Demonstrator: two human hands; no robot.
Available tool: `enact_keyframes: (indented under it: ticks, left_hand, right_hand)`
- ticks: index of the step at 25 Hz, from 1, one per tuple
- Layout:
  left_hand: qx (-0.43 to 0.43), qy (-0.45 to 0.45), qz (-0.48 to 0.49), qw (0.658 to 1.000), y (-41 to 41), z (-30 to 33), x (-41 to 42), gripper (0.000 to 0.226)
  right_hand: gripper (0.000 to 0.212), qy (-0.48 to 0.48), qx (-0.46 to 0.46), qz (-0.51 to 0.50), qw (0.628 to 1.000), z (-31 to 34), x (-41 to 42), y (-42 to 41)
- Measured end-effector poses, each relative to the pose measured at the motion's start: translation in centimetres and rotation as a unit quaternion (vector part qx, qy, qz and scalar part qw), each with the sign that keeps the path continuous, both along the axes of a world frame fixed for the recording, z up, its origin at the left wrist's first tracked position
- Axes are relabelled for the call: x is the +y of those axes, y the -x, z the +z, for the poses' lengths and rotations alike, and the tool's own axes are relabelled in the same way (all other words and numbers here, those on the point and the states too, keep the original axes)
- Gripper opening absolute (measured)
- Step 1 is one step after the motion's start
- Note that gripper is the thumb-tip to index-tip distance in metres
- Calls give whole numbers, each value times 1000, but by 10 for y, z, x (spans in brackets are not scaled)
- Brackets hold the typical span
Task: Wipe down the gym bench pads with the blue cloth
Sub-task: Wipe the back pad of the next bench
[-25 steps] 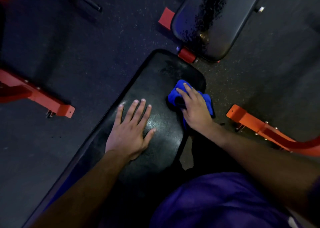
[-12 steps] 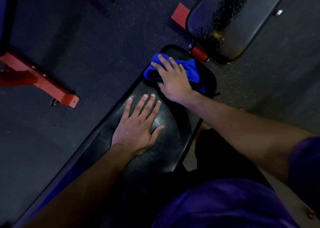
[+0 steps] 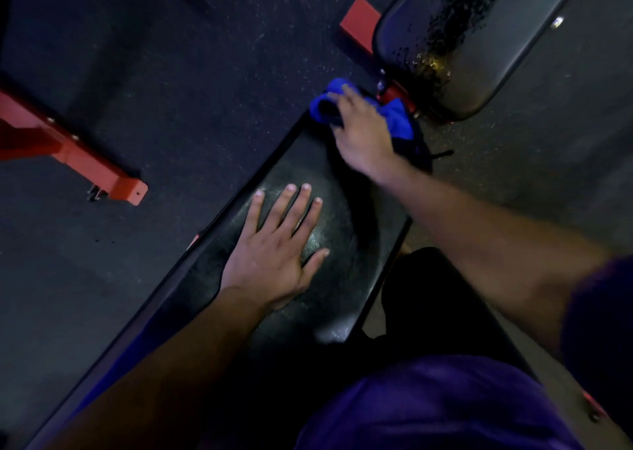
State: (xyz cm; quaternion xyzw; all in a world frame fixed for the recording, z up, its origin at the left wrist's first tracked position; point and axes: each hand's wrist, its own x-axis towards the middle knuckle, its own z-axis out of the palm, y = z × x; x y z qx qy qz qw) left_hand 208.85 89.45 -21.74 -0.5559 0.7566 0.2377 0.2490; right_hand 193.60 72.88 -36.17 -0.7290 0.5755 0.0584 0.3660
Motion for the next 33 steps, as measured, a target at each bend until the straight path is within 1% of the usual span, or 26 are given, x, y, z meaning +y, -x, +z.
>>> enact_keyframes:
  ticks: [2, 3, 4, 5, 7, 8, 9, 11, 14, 17, 19, 22, 23, 25, 28, 30, 33]
  left_hand:
    - [0, -3, 2, 1000, 0, 0, -1, 77]
    - [1, -4, -2, 1000, 1, 0, -1, 77]
    - [0, -1, -5, 1000, 0, 0, 0, 77]
    - [0, 3, -5, 1000, 0, 0, 0, 77]
    - [0, 6, -1, 1000, 0, 0, 1, 77]
    - [0, 6, -1, 1000, 1, 0, 1, 77]
    - [1, 8, 1, 1000, 1, -1, 2, 76]
    - [6, 12, 8, 1000, 0, -1, 3, 76]
    - [11, 16, 20, 1000, 1, 0, 2, 75]
    - [6, 4, 19, 1000, 3, 4, 3, 75]
    - [0, 8, 12, 1000, 8, 10, -1, 77]
    - [21, 35, -4, 999, 15, 5, -40, 78]
    - [28, 53, -12, 998, 22, -6, -65, 77]
    - [43, 50, 10, 998, 37, -37, -112, 79]
    - [42, -14, 12, 999, 66, -96, -169, 77]
    - [34, -59, -14, 998, 80, -128, -183, 73]
    - [6, -42, -37, 998, 83, -157, -183, 72]
  right_hand:
    - [65, 23, -65, 50, 996, 13, 28, 1]
    - [64, 21, -75, 63, 995, 5, 21, 5]
    - [60, 13, -61, 52, 997, -5, 5, 8]
    - [55, -11, -39, 14, 999, -17, -16, 9]
    - [48, -89, 14, -54, 994, -37, -60, 17]
    - [46, -128, 37, -69, 989, -41, -74, 24]
    - [44, -142, 44, -75, 986, -40, -80, 31]
    - [42, -106, 28, -79, 991, -27, -68, 50]
    - [47, -38, -23, -91, 995, -5, -16, 90]
    - [55, -38, -54, -113, 991, 18, 40, 130]
    - [60, -42, -62, -141, 987, 33, 63, 148]
    - [64, -30, -82, -165, 982, 51, 81, 160]
    - [65, -12, -87, -172, 981, 54, 80, 167]
    - [69, 18, -84, -158, 984, 52, 72, 179]
    - [75, 64, -65, -130, 987, 39, 46, 191]
    - [76, 92, -41, -117, 988, 28, 28, 198]
    - [71, 125, 0, -104, 987, -2, 11, 204]
